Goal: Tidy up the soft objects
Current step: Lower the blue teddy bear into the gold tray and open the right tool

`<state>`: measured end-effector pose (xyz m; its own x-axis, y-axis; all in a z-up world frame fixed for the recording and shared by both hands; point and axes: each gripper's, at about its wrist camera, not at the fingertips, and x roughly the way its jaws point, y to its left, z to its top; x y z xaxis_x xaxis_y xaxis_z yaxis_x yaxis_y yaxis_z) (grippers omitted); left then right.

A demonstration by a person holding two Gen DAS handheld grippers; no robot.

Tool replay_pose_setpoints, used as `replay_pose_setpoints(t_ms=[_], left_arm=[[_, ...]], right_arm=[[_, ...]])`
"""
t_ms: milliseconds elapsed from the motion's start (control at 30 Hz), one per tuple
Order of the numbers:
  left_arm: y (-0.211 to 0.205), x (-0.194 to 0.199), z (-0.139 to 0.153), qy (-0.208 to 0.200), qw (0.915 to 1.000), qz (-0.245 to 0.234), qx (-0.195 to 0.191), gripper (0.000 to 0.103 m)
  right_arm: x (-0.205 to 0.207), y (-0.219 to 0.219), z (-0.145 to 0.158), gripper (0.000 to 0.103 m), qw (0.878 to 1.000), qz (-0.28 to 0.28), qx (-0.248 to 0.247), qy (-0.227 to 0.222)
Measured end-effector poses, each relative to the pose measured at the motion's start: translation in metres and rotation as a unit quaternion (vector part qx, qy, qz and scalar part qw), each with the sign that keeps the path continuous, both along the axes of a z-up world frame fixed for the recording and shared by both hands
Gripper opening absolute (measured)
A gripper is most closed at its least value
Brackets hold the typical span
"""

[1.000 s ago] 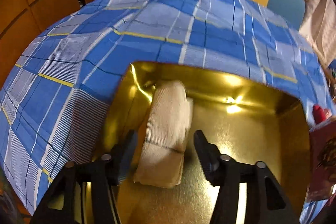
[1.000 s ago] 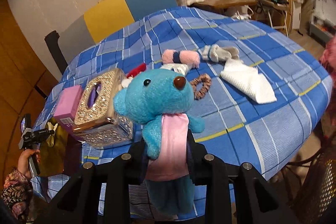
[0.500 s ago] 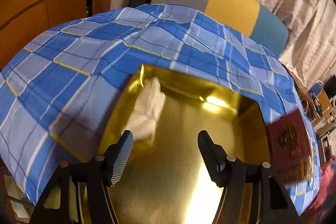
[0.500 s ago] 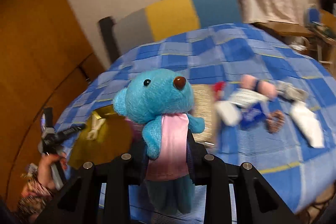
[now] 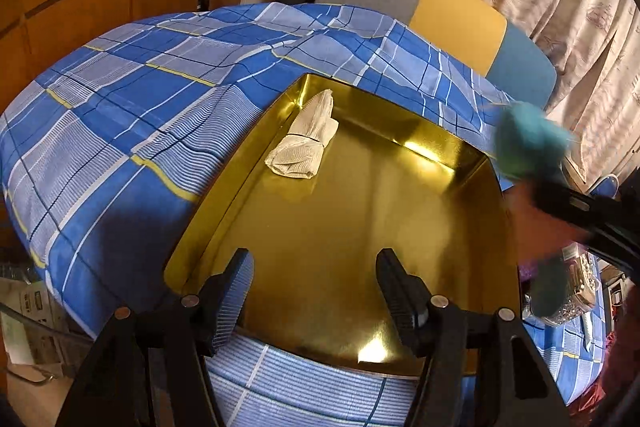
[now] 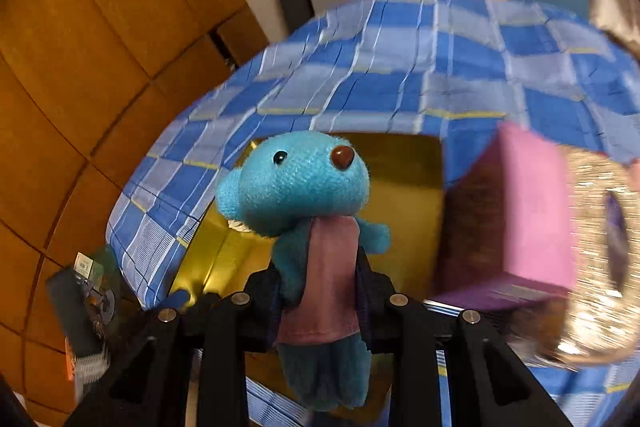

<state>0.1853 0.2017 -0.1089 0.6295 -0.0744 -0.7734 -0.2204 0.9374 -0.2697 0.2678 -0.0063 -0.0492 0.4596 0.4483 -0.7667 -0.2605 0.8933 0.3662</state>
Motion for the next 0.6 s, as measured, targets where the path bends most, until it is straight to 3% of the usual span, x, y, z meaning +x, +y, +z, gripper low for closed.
replay_pose_setpoints(t_ms=[200, 433, 533, 600], left_arm=[[0.012, -0.013, 0.008, -0.013, 0.9994, 0.024, 0.022, 0.064], [0.039, -0.018, 0.005, -0.009, 0.9979, 0.062, 0.013, 0.064], [0.044, -0.019, 0.001, -0.004, 0.9974, 0.071, 0.006, 0.064], [0.045, -0.018, -0.001, 0.0, 0.9974, 0.072, 0.005, 0.064]], right_arm=[[0.045, 0.039, -0.042, 0.031, 0.998, -0.012, 0.002, 0.068], [0.083, 0.066, -0.064, 0.035, 0.994, -0.055, 0.011, 0.095], [0.096, 0.073, -0.07, 0.042, 0.991, -0.082, 0.031, 0.099], [0.1, 0.076, -0.071, 0.054, 0.991, -0.092, 0.034, 0.095]])
